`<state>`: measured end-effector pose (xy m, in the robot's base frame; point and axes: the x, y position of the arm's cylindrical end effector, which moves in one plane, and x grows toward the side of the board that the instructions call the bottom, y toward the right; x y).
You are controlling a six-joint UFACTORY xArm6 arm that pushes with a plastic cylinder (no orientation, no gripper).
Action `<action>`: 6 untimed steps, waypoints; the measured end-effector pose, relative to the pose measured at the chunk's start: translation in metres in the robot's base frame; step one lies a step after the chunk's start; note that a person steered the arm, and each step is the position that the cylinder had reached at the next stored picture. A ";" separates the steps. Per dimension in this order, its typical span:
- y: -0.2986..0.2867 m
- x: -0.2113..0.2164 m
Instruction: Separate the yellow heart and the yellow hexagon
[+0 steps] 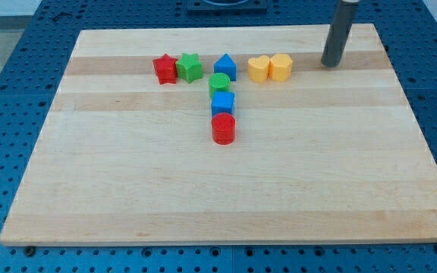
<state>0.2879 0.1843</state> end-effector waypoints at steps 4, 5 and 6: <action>-0.098 0.003; -0.107 0.038; -0.107 0.060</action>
